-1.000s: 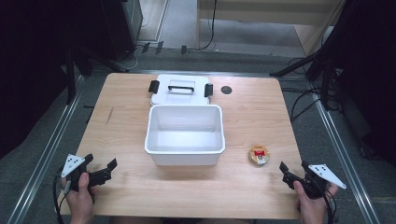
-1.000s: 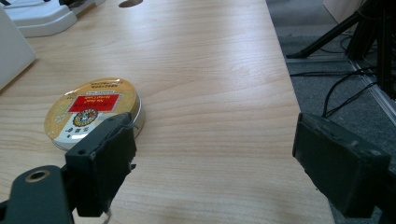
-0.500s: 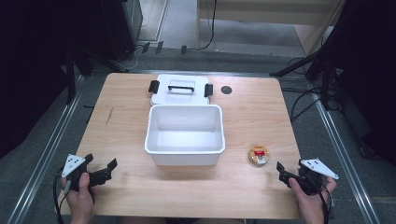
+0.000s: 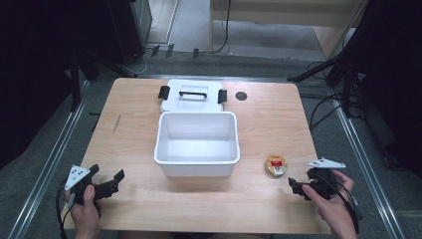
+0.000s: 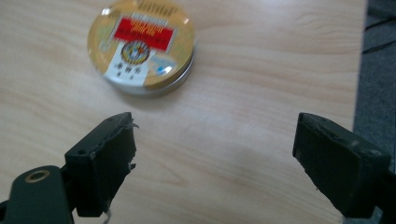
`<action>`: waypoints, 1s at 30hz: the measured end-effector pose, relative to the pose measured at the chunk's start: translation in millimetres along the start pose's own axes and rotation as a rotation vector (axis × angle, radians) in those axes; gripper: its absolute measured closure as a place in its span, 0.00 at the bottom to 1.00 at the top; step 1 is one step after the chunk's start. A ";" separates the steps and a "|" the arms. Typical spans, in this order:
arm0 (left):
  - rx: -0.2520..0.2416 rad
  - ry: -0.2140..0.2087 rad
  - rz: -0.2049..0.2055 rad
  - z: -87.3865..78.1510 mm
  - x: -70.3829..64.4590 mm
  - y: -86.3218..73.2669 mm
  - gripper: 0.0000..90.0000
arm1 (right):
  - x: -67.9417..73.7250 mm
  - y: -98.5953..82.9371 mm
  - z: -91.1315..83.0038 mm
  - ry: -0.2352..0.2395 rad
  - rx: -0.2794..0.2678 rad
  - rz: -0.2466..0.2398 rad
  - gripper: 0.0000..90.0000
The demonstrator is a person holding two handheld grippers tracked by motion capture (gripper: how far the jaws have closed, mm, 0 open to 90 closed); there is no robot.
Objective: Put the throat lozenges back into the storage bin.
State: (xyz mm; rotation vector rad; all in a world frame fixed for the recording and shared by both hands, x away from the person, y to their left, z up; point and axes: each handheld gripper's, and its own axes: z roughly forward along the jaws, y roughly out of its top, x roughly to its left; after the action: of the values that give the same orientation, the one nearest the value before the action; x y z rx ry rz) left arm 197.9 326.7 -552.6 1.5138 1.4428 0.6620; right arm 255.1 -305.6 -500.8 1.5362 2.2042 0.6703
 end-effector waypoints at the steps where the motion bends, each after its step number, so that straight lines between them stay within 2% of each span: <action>1: 0.002 0.002 0.001 0.2 -0.2 0.1 0.00 | 1.6 2.2 1.0 0.005 0.029 -0.010 0.15; 7: 0.003 -0.002 0.000 0.0 -0.4 0.0 0.00 | 9.0 13.2 6.0 0.054 0.191 -0.058 0.15; 9: 0.002 -0.004 -0.001 -0.1 0.0 -0.1 0.00 | 11.5 16.6 7.1 0.050 0.233 -0.090 0.15; 14: -0.001 -0.006 -0.004 -0.2 0.4 -0.1 0.00 | 15.1 28.0 7.4 0.059 0.303 -0.095 0.14; 15: -0.001 -0.006 -0.005 -0.2 0.4 -0.1 0.00 | 15.5 29.7 8.2 0.059 0.318 -0.092 0.14; 18: 0.000 -0.008 -0.005 -0.2 0.4 -0.2 0.00 | 18.3 37.3 11.2 0.015 0.378 -0.118 0.14; 19: 0.001 -0.007 -0.004 -0.1 0.4 -0.2 0.00 | 19.3 39.3 11.4 0.003 0.390 -0.118 0.13; 22: 0.004 -0.008 -0.004 -0.1 0.4 0.0 0.00 | 23.1 47.1 12.5 0.002 0.427 -0.134 0.00; 26: 0.003 -0.010 -0.005 0.0 0.6 0.0 0.00 | 28.4 53.7 14.6 0.022 0.462 -0.141 0.00; 30: 0.003 -0.011 -0.004 0.0 0.7 0.0 0.00 | 31.4 60.7 18.9 0.016 0.482 -0.124 0.00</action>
State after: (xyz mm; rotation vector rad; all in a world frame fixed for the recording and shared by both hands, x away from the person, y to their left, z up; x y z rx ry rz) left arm 198.0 327.3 -552.8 1.5143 1.4389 0.6476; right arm 301.3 -255.0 -482.3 1.5846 2.5754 0.1124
